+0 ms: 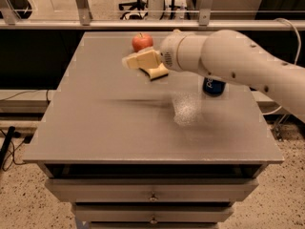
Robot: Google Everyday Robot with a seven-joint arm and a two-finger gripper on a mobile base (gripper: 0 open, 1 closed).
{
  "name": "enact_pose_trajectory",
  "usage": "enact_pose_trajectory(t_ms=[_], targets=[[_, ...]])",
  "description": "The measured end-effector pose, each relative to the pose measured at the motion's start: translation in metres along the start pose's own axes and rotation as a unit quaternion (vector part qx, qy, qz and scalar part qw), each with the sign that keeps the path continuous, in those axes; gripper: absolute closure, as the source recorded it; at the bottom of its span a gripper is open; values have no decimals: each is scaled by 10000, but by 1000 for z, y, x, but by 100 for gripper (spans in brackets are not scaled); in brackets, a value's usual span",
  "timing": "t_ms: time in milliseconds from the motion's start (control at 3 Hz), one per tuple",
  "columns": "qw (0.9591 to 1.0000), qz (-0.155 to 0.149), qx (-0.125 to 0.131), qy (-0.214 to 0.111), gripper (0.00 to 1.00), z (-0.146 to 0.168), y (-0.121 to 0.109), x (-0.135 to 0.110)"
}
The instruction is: Move sponge near apple
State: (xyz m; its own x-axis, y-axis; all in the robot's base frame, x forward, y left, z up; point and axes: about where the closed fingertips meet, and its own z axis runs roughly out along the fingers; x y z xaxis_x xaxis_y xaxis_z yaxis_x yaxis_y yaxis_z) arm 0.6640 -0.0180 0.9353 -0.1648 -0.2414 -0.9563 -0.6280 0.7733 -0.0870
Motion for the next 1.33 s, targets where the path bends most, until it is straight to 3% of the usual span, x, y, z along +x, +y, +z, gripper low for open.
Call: enact_pose_trajectory(t_ms=[333,667,1000,1333], targets=[[9990,175,-285,-310,0,-16,-17,10],[9945,-145,-396,-954,0,-68,-32,0],[9846,-745,-400,-1531,0,-129,-27,-34],[9750,-1270,-224,-1811,0,-165,-20,-60]])
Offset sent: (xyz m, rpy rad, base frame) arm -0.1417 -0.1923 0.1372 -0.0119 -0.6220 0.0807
